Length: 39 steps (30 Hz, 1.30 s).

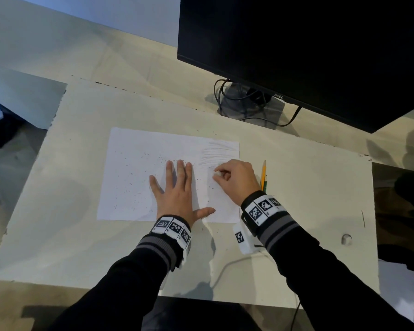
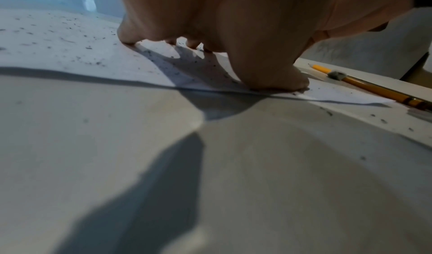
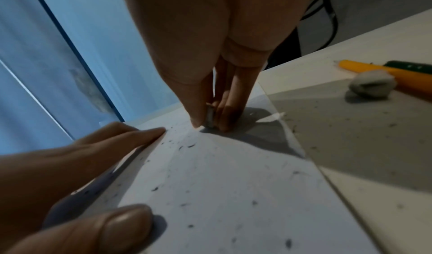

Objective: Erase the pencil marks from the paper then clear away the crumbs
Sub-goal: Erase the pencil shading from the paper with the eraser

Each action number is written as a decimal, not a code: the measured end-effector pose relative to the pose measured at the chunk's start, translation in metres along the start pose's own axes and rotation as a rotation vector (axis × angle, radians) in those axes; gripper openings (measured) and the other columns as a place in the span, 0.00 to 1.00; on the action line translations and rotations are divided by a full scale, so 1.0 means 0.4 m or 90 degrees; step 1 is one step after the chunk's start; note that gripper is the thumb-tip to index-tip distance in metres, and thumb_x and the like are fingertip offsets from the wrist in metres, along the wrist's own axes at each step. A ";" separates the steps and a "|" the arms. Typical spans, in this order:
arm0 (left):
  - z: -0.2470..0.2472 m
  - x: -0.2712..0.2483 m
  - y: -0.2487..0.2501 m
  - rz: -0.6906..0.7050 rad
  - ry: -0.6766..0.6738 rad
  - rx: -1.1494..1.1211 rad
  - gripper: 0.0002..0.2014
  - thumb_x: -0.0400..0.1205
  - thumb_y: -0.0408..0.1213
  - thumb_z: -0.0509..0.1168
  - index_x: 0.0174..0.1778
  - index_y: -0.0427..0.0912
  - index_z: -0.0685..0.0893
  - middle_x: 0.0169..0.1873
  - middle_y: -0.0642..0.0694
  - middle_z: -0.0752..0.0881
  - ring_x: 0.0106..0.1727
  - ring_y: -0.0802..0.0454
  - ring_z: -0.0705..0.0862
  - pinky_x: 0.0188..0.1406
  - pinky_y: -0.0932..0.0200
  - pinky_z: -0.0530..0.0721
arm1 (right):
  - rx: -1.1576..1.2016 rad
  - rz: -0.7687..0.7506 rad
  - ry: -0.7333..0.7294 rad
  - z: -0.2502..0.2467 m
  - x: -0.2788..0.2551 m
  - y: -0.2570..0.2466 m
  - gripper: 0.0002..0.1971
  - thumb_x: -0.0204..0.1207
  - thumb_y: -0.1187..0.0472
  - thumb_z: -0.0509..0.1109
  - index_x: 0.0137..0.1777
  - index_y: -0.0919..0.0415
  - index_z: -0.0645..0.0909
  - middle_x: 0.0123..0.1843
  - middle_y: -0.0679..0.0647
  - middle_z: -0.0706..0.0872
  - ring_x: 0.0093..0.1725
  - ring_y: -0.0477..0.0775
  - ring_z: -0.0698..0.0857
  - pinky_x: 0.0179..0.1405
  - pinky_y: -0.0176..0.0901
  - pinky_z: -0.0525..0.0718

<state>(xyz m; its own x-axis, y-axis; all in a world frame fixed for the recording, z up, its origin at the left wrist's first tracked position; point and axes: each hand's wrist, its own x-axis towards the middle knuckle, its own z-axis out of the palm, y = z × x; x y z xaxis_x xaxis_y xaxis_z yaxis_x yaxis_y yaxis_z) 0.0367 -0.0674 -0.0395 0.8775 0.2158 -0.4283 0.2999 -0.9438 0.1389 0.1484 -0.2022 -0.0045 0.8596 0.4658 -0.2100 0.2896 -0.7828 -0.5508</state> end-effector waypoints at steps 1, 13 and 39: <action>0.000 0.000 -0.001 0.000 -0.002 -0.001 0.64 0.68 0.84 0.47 0.83 0.40 0.26 0.85 0.42 0.34 0.85 0.37 0.30 0.76 0.19 0.46 | 0.005 -0.003 0.004 -0.001 0.004 0.000 0.05 0.75 0.60 0.76 0.49 0.57 0.91 0.41 0.47 0.87 0.40 0.45 0.82 0.50 0.45 0.85; 0.002 0.003 0.000 -0.008 -0.009 -0.017 0.66 0.68 0.84 0.49 0.82 0.38 0.25 0.85 0.43 0.33 0.84 0.38 0.29 0.77 0.20 0.44 | -0.032 -0.064 -0.041 0.010 0.072 -0.045 0.06 0.77 0.60 0.74 0.44 0.62 0.89 0.39 0.50 0.87 0.40 0.50 0.82 0.49 0.48 0.85; -0.007 0.002 0.002 -0.011 -0.022 -0.008 0.65 0.68 0.83 0.49 0.83 0.39 0.27 0.85 0.42 0.34 0.84 0.37 0.29 0.76 0.19 0.44 | -0.068 -0.131 -0.057 0.006 0.129 -0.064 0.05 0.78 0.63 0.70 0.44 0.62 0.86 0.42 0.52 0.85 0.41 0.52 0.82 0.47 0.50 0.85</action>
<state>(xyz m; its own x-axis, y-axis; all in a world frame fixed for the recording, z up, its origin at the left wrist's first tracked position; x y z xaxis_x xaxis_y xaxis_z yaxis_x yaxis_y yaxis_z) 0.0386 -0.0671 -0.0373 0.8588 0.2230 -0.4613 0.3199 -0.9366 0.1428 0.1844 -0.1570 -0.0032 0.7385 0.6508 -0.1763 0.5013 -0.7048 -0.5020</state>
